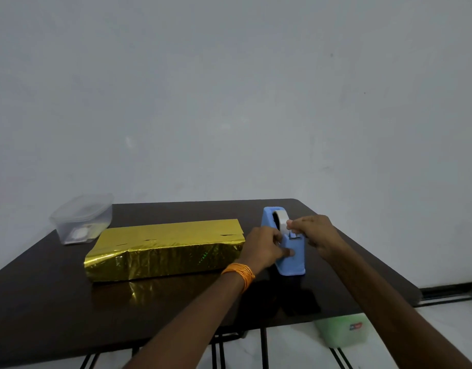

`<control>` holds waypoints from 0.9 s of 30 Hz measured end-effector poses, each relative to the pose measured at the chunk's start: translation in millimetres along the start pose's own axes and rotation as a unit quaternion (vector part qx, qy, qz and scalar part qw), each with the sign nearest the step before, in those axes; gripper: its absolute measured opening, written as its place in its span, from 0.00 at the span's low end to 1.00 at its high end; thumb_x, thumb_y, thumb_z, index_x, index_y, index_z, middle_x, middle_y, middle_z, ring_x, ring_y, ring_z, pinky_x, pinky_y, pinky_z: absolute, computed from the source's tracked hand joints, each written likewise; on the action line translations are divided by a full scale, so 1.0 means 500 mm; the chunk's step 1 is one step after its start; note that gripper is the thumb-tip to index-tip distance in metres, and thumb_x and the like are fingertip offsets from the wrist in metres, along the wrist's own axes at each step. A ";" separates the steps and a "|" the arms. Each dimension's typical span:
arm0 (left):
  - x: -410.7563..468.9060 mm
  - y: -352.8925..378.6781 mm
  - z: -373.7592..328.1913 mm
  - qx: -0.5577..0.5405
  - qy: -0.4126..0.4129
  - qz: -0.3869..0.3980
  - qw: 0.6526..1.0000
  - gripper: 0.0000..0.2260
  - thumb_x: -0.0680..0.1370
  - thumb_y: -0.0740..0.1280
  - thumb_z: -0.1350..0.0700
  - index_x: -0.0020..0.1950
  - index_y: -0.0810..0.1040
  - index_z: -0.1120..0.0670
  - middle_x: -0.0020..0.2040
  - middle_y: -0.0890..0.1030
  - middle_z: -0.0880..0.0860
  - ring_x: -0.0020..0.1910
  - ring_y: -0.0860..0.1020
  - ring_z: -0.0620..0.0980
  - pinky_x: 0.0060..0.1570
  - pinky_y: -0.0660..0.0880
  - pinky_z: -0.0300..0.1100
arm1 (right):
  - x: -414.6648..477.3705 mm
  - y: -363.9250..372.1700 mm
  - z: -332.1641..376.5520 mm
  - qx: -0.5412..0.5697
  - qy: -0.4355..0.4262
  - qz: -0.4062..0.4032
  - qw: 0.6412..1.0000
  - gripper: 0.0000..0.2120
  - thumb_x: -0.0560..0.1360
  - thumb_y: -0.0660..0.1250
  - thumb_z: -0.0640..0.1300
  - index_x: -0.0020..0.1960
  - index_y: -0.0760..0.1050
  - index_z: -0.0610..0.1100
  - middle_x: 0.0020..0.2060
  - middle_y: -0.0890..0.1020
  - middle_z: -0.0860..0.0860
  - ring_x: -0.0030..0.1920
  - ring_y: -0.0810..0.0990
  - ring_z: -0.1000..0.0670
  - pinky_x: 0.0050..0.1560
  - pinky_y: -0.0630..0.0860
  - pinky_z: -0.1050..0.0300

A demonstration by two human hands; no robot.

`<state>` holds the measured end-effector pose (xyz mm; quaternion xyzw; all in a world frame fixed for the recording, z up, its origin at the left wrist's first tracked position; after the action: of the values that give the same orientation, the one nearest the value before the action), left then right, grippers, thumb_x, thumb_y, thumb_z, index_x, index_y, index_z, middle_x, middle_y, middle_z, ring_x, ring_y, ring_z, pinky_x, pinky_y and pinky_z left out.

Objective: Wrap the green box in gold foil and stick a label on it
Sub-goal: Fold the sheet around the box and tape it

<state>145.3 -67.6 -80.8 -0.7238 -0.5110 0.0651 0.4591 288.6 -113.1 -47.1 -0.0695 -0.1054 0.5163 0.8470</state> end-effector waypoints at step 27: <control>-0.019 0.013 -0.004 -0.020 0.015 -0.010 1.000 0.20 0.72 0.76 0.49 0.59 0.81 0.59 0.53 0.83 0.55 0.51 0.81 0.52 0.50 0.78 0.44 | -0.102 -0.036 -0.108 -0.282 -0.143 -0.078 0.945 0.16 0.72 0.75 0.43 0.27 0.76 0.42 0.23 0.77 0.50 0.23 0.74 0.58 0.30 0.78 0.60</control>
<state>146.2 -76.9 -87.8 -0.7289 -0.5123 0.0391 0.4524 295.0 -166.9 -100.9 -0.2229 -0.3719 0.4023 0.8063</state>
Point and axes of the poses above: each hand's wrist, its own x-axis towards the middle knuckle, its own y-axis out of the palm, z = x × y, the point moved 1 cm from there along x, towards the middle knuckle
